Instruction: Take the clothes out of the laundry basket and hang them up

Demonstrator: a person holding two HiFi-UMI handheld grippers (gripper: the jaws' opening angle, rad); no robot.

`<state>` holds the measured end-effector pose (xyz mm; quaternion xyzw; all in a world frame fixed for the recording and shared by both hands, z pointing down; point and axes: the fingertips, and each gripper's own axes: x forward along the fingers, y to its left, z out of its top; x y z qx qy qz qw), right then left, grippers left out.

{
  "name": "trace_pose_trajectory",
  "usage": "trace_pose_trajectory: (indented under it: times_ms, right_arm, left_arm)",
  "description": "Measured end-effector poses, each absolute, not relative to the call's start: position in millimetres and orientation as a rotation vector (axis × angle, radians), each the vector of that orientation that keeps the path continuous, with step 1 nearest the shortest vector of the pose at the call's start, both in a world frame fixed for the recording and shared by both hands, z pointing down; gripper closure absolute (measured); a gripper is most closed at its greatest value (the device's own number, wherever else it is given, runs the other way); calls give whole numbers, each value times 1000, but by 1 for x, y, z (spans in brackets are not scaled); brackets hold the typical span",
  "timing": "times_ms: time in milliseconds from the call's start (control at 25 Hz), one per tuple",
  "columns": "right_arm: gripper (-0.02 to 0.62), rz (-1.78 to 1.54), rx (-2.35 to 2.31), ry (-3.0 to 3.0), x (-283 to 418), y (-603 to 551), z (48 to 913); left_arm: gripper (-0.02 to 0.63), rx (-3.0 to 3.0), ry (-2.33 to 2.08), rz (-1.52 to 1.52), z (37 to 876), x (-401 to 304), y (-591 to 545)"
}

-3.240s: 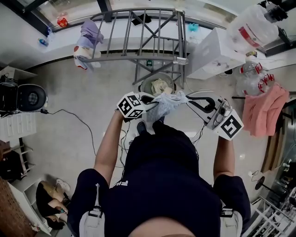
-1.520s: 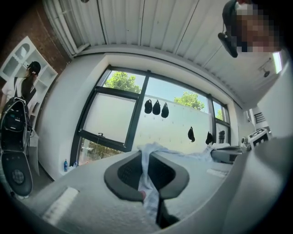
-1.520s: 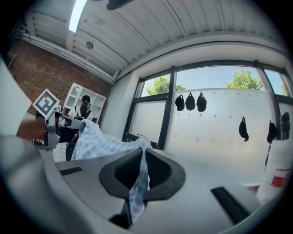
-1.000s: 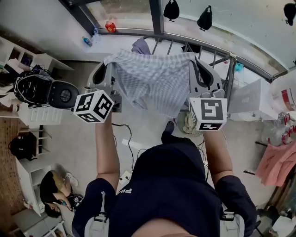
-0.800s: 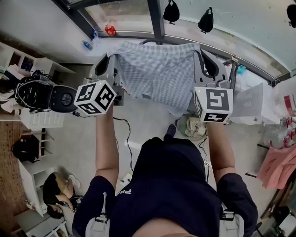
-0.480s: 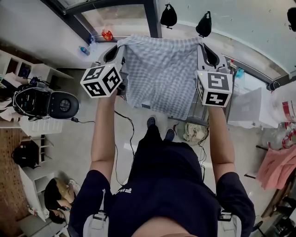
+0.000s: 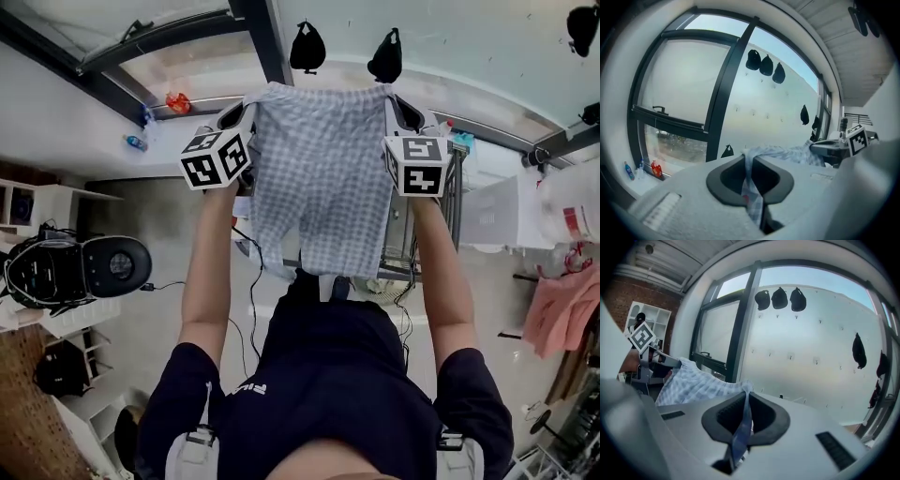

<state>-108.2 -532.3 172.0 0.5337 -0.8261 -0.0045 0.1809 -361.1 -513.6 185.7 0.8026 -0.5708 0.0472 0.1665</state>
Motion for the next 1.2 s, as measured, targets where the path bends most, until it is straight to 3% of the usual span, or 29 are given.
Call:
trace_pose_trajectory:
  times_ms: [680, 1200]
  right_arm:
    - [578, 154, 1470, -2130, -125, -655, 293]
    - [557, 384, 1317, -2002, -132, -673, 416]
  left_arm:
    - [577, 2104, -1436, 273, 327, -378, -641]
    - [577, 1951, -1341, 438, 437, -378, -652]
